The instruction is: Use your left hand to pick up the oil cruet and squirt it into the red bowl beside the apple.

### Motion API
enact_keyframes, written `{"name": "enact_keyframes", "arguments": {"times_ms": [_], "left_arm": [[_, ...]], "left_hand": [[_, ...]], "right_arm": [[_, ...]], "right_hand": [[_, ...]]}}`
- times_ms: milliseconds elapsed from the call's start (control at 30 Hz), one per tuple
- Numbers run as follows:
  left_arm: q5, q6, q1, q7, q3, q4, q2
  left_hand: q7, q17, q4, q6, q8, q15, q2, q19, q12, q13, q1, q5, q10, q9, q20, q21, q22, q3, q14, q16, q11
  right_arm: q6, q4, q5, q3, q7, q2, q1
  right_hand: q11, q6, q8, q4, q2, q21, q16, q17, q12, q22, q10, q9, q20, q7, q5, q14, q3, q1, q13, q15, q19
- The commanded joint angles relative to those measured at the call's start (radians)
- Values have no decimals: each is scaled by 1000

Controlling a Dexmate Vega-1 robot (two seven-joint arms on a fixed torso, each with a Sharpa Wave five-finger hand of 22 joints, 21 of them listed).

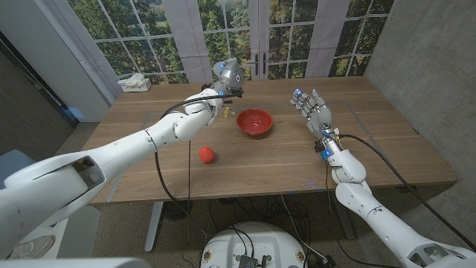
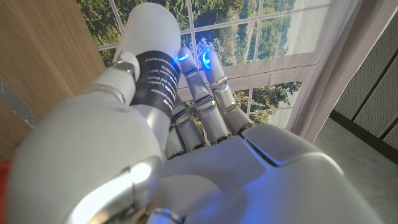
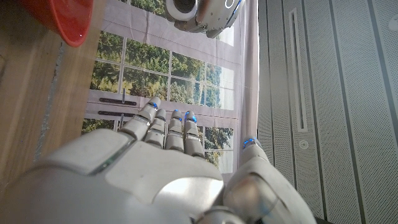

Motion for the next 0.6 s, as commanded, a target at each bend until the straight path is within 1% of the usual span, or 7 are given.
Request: {"name": "enact_keyframes", "arguments": {"times_ms": [33,400,600], "left_arm": [[-23,158,63,40,-42,43,-52],[-153,260,142,95,-103,5,-85],[-215,291,175,92,-129,-19,-107]], "left_hand": [[1,-1,1,12,-4,-104,49,6,1,202,34,0,7,0,-130,-6,1,-4,-13,-1,-11],[3,-13,1,22,-12,-104,54,9,3,188,21,2,10,-5,-132,-11,1,-4,-8,-4,-12],[8,-20,3,32,-16,-104,58,13,6,180,10,3,16,-7,-132,-13,2,-5,-4,-5,-11]], "right_arm": [[-27,-32,-31,-8,-41,-21,-2],[-55,-62,-62,-16,-84,-37,-4],[-67,-83,-75,-18,-107,-46,-10]], "right_hand": [[-2,0,5,-6,-3,0,5,3,1,3,4,3,6,-6,-1,5,0,-6,2,8,4],[-2,1,5,-7,-3,-1,5,3,1,3,4,3,7,-6,-1,3,1,-6,2,7,3],[-2,0,4,-8,-3,-1,5,2,1,3,4,3,7,-6,-1,3,1,-6,2,6,4]]}}
